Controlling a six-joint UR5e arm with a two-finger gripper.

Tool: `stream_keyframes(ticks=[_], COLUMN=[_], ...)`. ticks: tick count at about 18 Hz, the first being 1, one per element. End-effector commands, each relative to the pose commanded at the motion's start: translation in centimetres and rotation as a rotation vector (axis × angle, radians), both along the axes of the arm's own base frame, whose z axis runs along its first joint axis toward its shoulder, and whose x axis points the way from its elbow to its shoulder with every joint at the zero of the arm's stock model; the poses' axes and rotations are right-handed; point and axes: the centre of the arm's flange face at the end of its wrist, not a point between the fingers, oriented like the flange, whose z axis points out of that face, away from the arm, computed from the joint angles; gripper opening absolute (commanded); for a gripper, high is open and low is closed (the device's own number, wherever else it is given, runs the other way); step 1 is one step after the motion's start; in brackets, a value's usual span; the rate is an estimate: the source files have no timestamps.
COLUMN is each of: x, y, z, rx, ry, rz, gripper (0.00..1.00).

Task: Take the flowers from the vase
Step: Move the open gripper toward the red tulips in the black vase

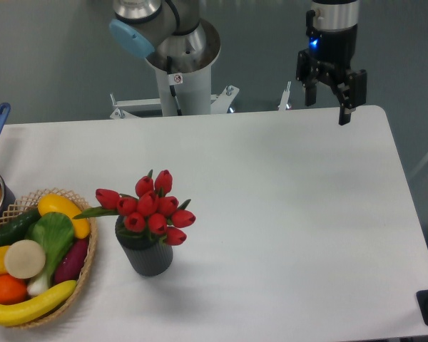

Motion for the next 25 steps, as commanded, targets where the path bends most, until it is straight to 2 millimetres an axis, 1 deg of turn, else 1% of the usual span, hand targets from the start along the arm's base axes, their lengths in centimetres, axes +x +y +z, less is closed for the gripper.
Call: stream_keyframes(ticks=[3,5,7,9,12,14,16,17,19,20,21,23,25], x=[0.1,0.5,0.8,1.1,1.2,1.9,1.9,2.0,2.8,2.9,2.9,3.2,3.5], y=[0.1,0.2,0.6,0.8,1.1,2.4,3.3,4.1,5.7,6.5,7.4,9.2,10.2], z=[0.1,-0.7,-1.4,-1.6,-1.6,-1.8,-2.5,-3.1,-3.4,-3.8,-3.9,-5.1,-6.1], rx=[0.004,0.014,0.067,0.117,0.145,0.163,0.189,0.207,0.240,0.250,0.270,0.301,0.330], ry=[-0.011,-0.035,-0.077,-0.130,-0.175,-0.210,-0.258,-0.292,-0.345,-0.354,-0.346,-0.390,-0.441], rz=[0.019,0.040,0.055,0.135,0.232,0.266,0.298,0.306,0.331,0.338,0.332,0.315,0.294], gripper=[1.00,1.00,1.00,1.00,1.00,1.00,1.00,1.00,1.00,1.00,1.00,1.00,1.00])
